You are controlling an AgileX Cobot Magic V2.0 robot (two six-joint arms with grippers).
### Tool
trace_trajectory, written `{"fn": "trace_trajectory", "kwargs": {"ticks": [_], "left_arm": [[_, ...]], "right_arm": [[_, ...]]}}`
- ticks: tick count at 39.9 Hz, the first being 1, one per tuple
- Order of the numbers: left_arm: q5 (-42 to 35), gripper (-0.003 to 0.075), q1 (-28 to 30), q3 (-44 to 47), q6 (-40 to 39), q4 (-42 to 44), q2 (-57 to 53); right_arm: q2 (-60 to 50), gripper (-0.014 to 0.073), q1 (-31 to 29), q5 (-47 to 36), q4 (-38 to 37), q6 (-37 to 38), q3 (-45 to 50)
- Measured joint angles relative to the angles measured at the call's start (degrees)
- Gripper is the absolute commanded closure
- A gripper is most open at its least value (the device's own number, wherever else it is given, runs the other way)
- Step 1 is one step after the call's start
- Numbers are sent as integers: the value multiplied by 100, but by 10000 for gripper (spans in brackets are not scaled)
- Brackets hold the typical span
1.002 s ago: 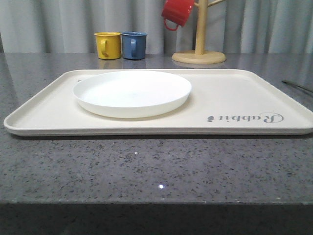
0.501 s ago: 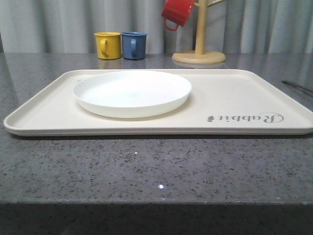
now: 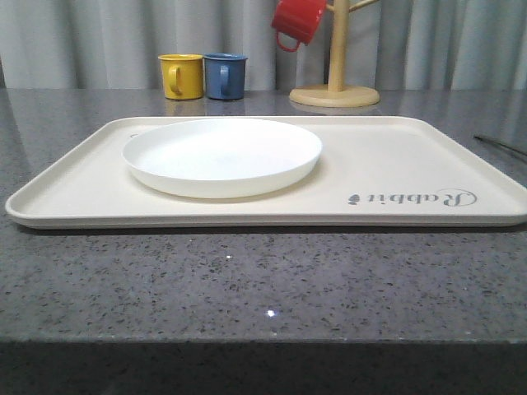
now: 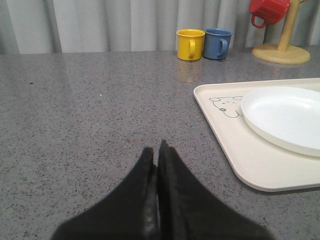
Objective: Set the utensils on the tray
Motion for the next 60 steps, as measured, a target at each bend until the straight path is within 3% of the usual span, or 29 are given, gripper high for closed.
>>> {"fn": "trace_trajectory", "kwargs": {"ticks": [13, 21, 34, 47, 50, 55, 60], "left_arm": [[0, 738, 0, 0, 0, 0, 0], [-4, 738, 0, 0, 0, 0, 0], [-13, 738, 0, 0, 0, 0, 0], [-13, 738, 0, 0, 0, 0, 0], [-13, 738, 0, 0, 0, 0, 0], [-13, 738, 0, 0, 0, 0, 0], [-13, 738, 0, 0, 0, 0, 0]], "right_arm": [[2695, -62, 0, 1535, 120, 0, -1959], [3909, -62, 0, 1924, 150, 0, -2635], [5027, -62, 0, 2033, 249, 0, -3035], [5328, -51, 0, 2102, 249, 0, -3081], [5328, 23, 0, 2131, 249, 0, -3089], [5338, 244, 11, 2187, 291, 0, -3093], [5338, 376, 11, 2220, 249, 0, -3093]]}}
